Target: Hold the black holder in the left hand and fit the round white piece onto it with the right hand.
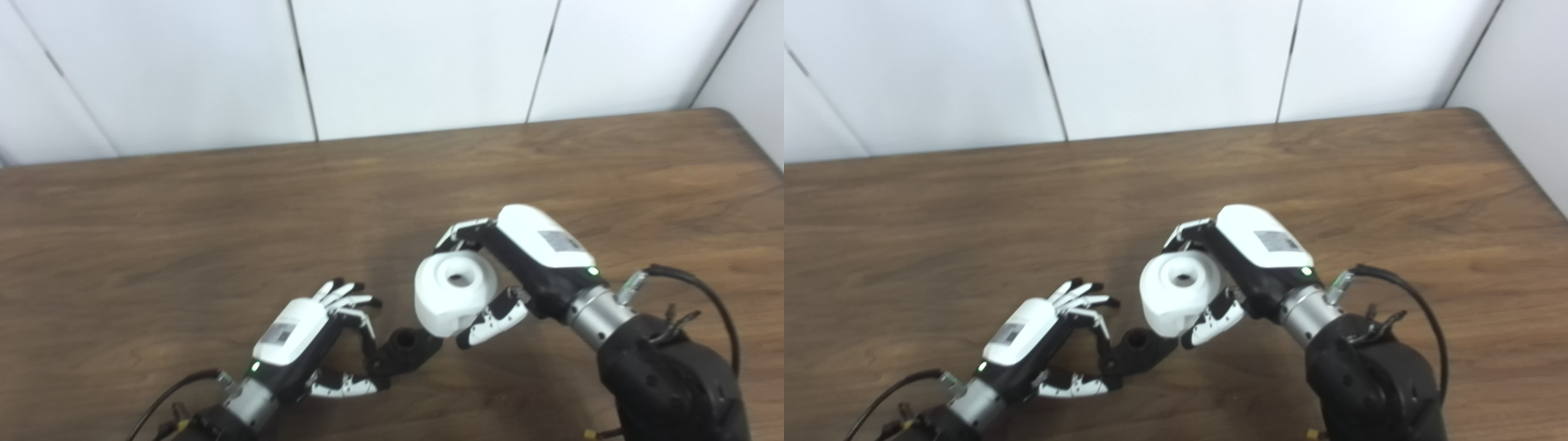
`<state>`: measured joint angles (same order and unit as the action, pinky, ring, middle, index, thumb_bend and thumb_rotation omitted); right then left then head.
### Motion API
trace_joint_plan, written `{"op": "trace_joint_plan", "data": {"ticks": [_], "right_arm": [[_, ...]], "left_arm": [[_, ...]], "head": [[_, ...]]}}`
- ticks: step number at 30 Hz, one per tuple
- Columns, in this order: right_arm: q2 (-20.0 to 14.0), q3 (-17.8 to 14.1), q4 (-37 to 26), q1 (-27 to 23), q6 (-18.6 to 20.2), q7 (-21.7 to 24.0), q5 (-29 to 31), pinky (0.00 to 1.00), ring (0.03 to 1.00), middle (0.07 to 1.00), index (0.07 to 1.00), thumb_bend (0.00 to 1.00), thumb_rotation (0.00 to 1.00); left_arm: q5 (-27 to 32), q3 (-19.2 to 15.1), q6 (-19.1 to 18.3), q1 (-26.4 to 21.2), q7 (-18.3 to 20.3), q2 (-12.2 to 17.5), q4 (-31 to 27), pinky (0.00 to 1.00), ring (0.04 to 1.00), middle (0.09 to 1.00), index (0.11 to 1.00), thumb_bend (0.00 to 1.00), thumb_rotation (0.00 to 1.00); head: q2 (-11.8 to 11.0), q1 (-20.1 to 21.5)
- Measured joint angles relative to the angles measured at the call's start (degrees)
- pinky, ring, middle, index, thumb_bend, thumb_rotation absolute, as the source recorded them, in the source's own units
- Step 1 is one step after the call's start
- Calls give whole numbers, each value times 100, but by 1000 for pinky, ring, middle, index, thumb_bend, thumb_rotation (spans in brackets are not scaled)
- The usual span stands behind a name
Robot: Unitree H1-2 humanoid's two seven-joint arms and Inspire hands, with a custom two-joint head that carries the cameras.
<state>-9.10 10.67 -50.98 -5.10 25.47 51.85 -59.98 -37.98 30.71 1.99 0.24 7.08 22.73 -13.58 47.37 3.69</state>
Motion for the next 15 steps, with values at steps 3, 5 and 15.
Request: {"op": "trace_joint_plan", "data": {"ticks": [3,5,15], "right_arm": [[2,-88,-30,-84,0,119,0,759,576,463,502,531,5],[10,-110,-57,-128,-1,206,11,753,573,463,502,531,6],[141,-123,-97,-150,-106,291,173,745,567,466,500,531,5]], "left_arm": [[-24,20,-55,-14,29,-65,-1,1000,929,812,487,518,62],[-36,33,-75,-33,61,-88,-1,1000,926,812,487,517,63],[-168,66,-132,-121,231,-186,-19,1000,920,810,488,517,64]], "head": [[61,-61],[97,-79],[211,-185]]}}
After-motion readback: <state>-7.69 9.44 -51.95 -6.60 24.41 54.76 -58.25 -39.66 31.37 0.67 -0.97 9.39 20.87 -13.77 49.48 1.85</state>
